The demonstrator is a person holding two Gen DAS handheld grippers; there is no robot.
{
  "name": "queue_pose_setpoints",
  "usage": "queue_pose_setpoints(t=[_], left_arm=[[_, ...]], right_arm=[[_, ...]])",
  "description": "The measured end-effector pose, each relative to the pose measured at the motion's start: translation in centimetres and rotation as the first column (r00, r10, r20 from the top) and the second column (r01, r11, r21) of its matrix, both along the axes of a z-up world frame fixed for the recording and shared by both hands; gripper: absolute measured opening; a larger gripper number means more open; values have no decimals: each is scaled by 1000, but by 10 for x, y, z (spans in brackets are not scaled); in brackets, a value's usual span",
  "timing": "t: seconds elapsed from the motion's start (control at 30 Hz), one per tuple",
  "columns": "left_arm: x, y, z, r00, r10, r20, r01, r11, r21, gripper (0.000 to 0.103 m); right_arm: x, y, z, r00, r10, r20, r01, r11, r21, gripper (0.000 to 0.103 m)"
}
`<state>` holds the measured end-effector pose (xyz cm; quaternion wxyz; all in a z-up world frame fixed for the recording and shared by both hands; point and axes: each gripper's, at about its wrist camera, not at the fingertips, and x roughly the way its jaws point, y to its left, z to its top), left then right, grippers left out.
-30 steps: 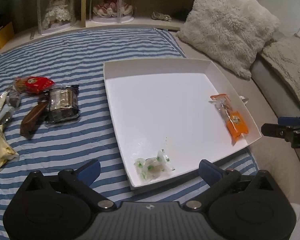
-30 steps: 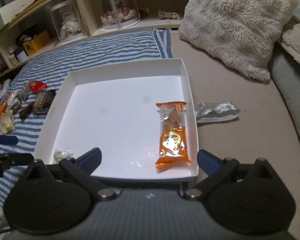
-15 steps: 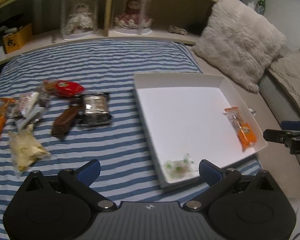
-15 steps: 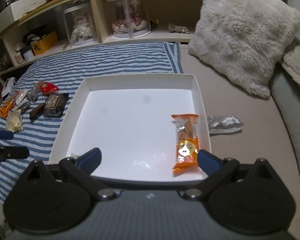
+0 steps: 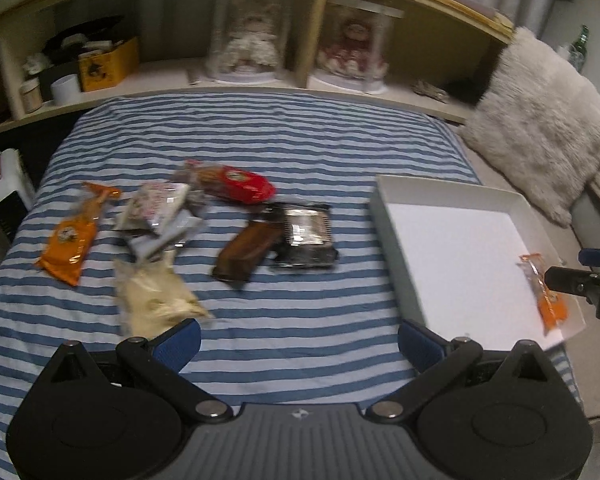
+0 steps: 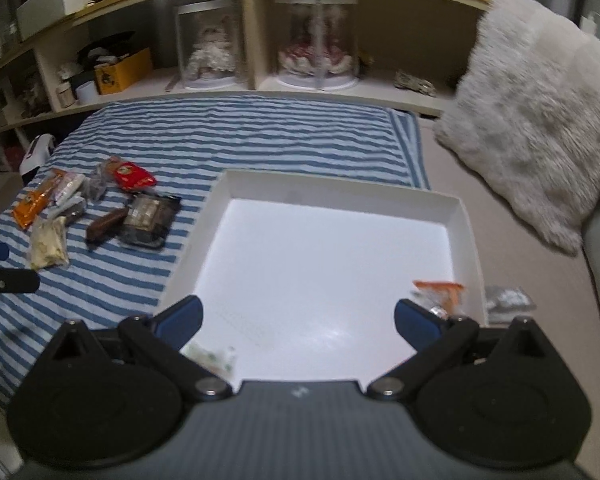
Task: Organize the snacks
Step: 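Lift both open tools out of the tray toward the snack pile, then grasp the dark foil-wrapped cake with the right tool while the left tool grasps the cream bag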
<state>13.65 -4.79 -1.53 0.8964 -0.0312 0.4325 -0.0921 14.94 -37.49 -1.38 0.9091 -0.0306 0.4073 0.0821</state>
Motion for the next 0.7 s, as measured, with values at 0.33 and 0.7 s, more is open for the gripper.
queue_pose_setpoints(t=[0.33, 0.7], left_arm=[[16, 57, -9, 992, 127, 11, -127, 992, 12, 103], [39, 104, -44, 951, 310, -20, -310, 951, -7, 103]], right_arm=[[36, 74, -7, 996, 90, -21, -89, 995, 50, 102], [75, 143, -35, 994, 104, -28, -96, 975, 202, 102]])
